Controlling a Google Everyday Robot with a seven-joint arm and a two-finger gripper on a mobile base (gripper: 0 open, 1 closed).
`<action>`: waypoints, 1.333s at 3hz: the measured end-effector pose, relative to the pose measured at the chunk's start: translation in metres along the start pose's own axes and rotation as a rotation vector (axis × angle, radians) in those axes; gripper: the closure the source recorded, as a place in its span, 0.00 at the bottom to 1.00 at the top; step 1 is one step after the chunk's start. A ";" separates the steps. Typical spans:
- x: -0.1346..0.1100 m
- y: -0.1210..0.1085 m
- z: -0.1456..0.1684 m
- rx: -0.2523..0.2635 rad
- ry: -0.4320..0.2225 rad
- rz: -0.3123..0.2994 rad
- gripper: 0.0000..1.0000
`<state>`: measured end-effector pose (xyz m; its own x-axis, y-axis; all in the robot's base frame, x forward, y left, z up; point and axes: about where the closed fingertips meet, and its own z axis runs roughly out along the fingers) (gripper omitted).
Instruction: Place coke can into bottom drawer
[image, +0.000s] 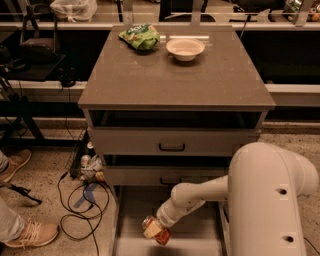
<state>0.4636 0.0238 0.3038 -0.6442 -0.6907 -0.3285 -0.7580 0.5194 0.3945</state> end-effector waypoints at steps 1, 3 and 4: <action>0.014 -0.021 0.045 -0.039 -0.080 0.089 0.76; 0.011 -0.065 0.096 -0.048 -0.231 0.209 0.21; 0.007 -0.078 0.097 -0.040 -0.256 0.211 0.01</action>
Offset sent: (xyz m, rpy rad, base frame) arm 0.0363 0.0098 -0.1297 0.2063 0.0361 -0.3073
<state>0.5080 0.0273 0.1870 -0.7952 -0.4182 -0.4391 -0.6037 0.6139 0.5087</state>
